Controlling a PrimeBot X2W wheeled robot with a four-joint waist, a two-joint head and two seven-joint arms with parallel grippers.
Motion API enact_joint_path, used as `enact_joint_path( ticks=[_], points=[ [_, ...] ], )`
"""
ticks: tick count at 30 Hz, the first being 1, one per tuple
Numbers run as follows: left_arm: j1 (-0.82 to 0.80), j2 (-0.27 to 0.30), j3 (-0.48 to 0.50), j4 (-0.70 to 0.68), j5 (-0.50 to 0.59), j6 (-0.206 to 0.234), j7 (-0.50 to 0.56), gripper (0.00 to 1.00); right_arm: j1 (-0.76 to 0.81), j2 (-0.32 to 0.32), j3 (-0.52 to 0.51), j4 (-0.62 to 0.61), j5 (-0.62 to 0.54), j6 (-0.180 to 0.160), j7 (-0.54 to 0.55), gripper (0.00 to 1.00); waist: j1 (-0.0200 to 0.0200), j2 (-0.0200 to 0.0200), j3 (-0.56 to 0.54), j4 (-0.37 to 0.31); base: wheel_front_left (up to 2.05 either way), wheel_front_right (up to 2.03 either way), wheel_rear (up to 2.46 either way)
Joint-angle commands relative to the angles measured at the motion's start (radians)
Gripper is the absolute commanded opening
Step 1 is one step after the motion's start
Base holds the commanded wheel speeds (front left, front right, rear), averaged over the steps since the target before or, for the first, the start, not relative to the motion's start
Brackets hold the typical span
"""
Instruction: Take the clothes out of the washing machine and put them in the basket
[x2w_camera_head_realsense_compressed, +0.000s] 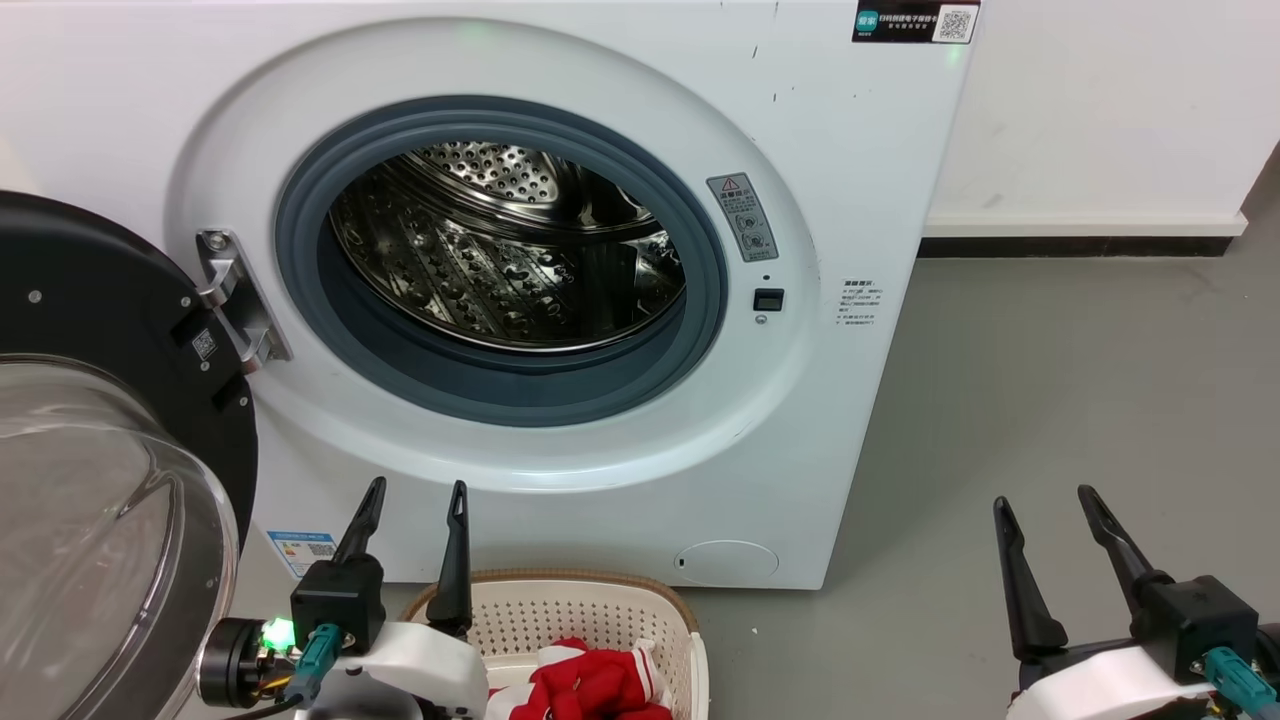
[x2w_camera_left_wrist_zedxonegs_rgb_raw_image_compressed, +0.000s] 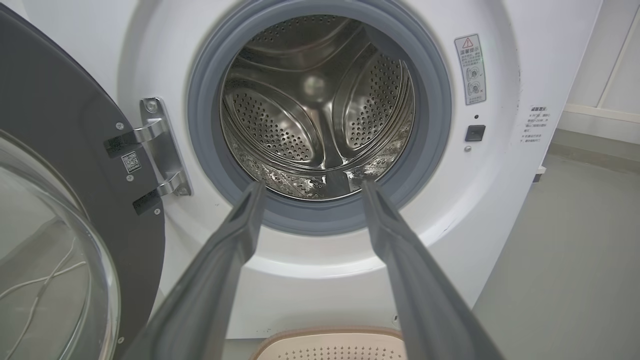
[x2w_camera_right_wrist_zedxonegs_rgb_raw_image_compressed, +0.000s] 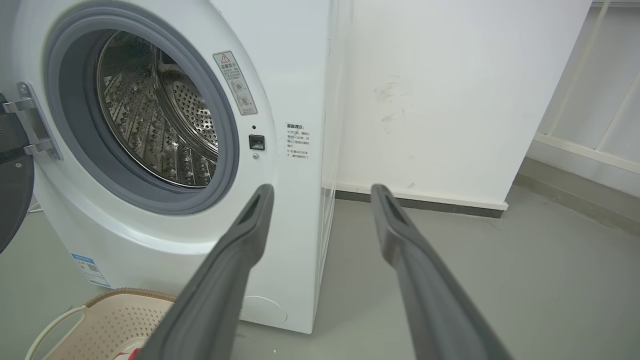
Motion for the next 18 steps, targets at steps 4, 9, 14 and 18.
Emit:
enact_joint_path(
  ticks=[4, 9, 14, 18],
  points=[
    [-0.003, 0.007, 0.0, -0.006, -0.009, 0.005, 0.006, 1.0, 0.012, 0.0, 0.0, 0.002, 0.006, -0.001, -0.002, 1.0, 0.0, 0.0, -0.005, -0.006, 0.0, 0.0, 0.0],
    [0.005, 0.009, -0.003, -0.008, -0.014, 0.01, 0.017, 1.0, 0.014, 0.0, 0.002, 0.005, 0.01, -0.001, -0.006, 1.0, 0.0, 0.0, -0.005, -0.01, 0.0, 0.0, 0.0],
    [0.01, 0.011, -0.002, -0.009, -0.028, 0.003, 0.017, 1.0, 0.01, 0.0, 0.009, 0.008, 0.015, -0.001, -0.008, 1.0, 0.0, 0.0, -0.005, -0.014, 0.0, 0.0, 0.0],
    [0.011, 0.001, -0.002, 0.021, -0.035, 0.002, 0.026, 0.0, 0.008, 0.001, 0.012, 0.032, 0.018, 0.0, -0.002, 0.0, 0.0, 0.0, -0.004, -0.015, 0.0, 0.0, 0.0]
  ],
)
